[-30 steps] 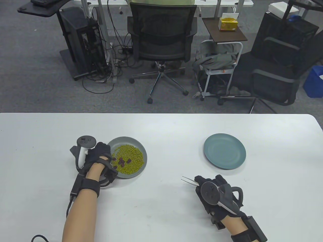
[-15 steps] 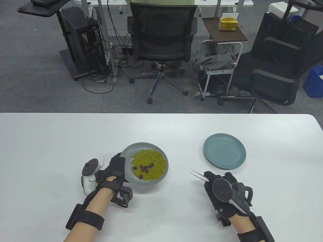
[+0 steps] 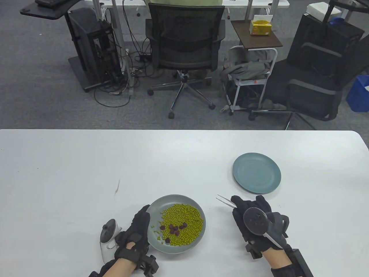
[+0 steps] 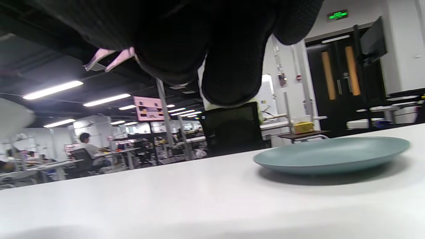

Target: Pick cranberries with tweezers into plate

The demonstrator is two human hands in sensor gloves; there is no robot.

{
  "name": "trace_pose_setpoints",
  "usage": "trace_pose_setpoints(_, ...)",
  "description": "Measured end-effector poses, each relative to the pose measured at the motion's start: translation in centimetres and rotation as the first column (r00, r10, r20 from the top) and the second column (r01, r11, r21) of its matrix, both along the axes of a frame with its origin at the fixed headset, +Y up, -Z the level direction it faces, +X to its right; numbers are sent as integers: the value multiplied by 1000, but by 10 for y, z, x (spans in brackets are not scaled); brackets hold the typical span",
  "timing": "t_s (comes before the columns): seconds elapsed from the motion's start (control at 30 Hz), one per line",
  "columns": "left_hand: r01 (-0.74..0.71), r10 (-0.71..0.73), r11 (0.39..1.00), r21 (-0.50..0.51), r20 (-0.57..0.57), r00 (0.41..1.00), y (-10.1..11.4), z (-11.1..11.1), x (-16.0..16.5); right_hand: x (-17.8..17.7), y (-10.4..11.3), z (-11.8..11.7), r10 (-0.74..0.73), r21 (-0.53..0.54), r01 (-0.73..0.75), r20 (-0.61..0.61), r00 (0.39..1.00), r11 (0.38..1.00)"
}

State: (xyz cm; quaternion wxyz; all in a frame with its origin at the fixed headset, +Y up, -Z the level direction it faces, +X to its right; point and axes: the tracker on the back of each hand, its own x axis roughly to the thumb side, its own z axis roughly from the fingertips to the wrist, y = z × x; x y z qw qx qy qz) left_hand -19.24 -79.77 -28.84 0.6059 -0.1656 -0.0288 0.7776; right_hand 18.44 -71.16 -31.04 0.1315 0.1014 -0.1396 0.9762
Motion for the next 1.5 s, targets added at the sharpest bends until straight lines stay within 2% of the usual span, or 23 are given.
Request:
trace_pose_setpoints(0.17,-34,34,999,8,-1,999,-2,3,4,-25,11,23,59,120,-47,-102,993,992)
trace_pose_setpoints(0.23,-34,34,999,26,-3,999,-2,4,5,-35,13,31,85,147,-66,-127,988,987)
trace_pose_setpoints(0.3,-1,4,998,60,-55,998,-3,7,7,-47,13,40,142,170,-115,-157,977,979)
trace_pose_setpoints(0.37,-12,14,998,56,-40,999,-4,8,9,-54,13,45,176,199,-141,-174,969,970)
trace_pose_setpoints(0.6,15,-14,999,48,-31,999,-10,10,12,-65,7,49,251,175,-219,-188,950,960)
trace_pose_setpoints(0.7,28,-26,998,51,-29,999,-12,11,15,-66,3,47,242,137,-217,-196,950,966)
trace_pose_setpoints(1.0,41,-40,998,49,-30,999,-14,12,16,-71,-5,46,264,135,-242,-178,948,961)
trace_pose_setpoints(1.5,40,-39,998,43,-22,999,-16,12,17,-66,-4,43,194,128,-172,-181,964,977)
